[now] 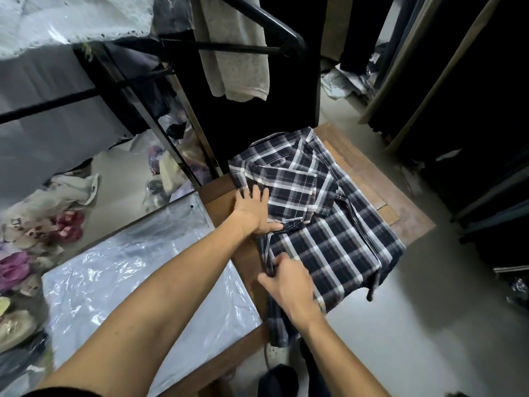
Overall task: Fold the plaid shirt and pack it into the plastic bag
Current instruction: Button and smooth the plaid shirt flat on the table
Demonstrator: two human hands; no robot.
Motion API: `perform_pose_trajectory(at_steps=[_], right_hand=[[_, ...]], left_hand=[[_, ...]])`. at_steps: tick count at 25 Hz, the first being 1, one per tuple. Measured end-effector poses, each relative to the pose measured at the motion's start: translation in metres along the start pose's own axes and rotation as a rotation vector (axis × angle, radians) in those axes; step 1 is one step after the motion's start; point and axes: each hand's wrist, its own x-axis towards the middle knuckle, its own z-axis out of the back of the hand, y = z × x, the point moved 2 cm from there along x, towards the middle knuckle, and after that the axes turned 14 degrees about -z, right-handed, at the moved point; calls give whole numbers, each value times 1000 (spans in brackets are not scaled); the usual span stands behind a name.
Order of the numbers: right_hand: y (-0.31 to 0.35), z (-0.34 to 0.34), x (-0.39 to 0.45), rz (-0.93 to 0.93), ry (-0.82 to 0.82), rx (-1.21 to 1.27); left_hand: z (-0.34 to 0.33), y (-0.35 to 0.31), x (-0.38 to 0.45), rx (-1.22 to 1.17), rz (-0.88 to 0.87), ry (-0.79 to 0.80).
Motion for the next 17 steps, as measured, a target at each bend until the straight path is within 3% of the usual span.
perform_pose_trajectory(at_steps=[3, 8, 13, 17], right_hand=[[1, -7, -14, 70, -86, -126], [-30, -5, -20, -25, 6, 73], [-55, -3, -37, -80, 17, 104], [-69, -12, -59, 58, -56, 17]], left_hand=[[-6, -2, 0, -50, 4, -3], [-12, -1, -4, -151, -10, -13], [-23, -5, -8, -208, 4, -93], [-28, -6, -5, -244, -7, -123]])
